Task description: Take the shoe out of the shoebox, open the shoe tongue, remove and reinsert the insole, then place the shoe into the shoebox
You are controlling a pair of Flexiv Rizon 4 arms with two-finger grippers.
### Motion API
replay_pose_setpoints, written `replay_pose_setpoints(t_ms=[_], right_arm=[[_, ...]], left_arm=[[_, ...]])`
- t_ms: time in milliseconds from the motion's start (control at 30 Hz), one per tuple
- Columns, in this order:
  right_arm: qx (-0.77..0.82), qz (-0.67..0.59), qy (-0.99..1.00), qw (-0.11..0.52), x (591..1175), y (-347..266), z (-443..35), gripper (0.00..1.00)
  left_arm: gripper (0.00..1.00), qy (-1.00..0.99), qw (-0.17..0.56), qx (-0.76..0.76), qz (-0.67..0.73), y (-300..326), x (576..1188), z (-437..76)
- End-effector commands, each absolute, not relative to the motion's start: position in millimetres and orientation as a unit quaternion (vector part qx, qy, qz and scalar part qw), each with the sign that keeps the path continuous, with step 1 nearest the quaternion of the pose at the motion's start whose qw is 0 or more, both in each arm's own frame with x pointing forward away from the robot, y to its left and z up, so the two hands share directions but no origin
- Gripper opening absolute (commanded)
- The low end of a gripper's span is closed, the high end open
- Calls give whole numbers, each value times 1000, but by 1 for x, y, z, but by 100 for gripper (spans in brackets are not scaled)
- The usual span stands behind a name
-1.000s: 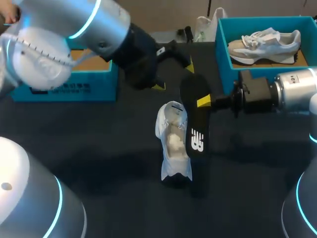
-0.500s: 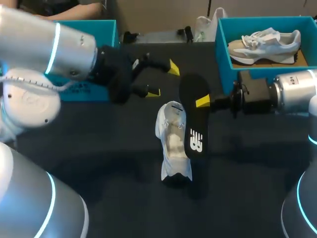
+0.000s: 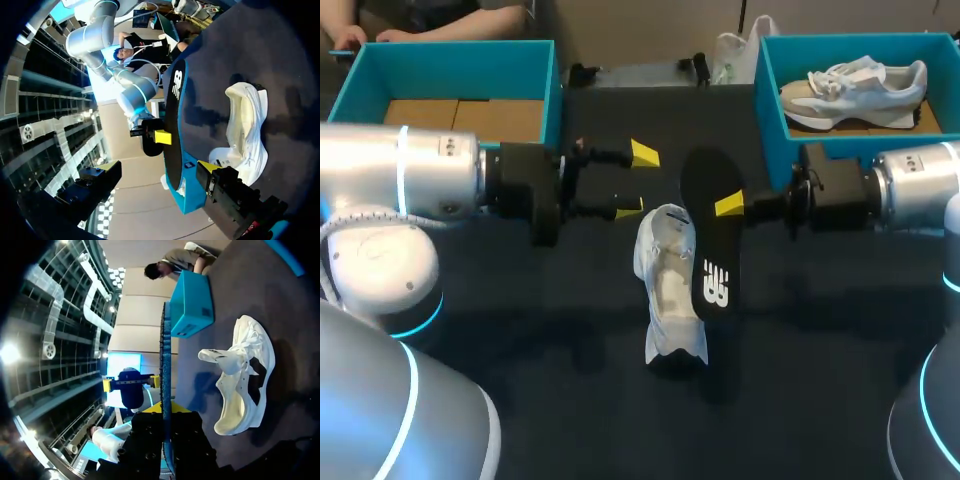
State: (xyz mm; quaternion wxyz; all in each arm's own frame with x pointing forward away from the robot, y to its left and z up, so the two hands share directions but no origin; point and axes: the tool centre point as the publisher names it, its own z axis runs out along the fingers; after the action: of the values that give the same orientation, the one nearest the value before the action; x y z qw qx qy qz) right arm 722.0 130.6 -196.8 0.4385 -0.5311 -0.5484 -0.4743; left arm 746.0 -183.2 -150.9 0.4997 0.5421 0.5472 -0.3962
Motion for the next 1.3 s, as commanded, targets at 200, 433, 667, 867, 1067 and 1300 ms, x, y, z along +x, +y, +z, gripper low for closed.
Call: replay_pose_setpoints(t_ms=[200, 433, 667, 867, 1067, 1300], right_arm=[[-533, -471, -549, 439, 721, 131, -197, 0], [-533, -470, -546, 443, 717, 132, -195, 0], [-545, -484, -523, 442, 714, 133, -196, 0], [-545, -489, -519, 441, 712, 139, -191, 0], [-543, -489, -520, 442, 708, 148, -188, 0], [-542, -492, -515, 446, 705, 158, -190, 0]], left_arm=[[100, 526, 524, 524, -416, -183, 744, -154], [100, 526, 524, 524, -416, -183, 744, -154], [100, 520, 536, 515, -422, -187, 748, -168], [100, 524, 531, 504, -434, -191, 756, -179], [100, 521, 533, 503, -437, -201, 760, -183], [99, 516, 542, 493, -444, -216, 759, -187]])
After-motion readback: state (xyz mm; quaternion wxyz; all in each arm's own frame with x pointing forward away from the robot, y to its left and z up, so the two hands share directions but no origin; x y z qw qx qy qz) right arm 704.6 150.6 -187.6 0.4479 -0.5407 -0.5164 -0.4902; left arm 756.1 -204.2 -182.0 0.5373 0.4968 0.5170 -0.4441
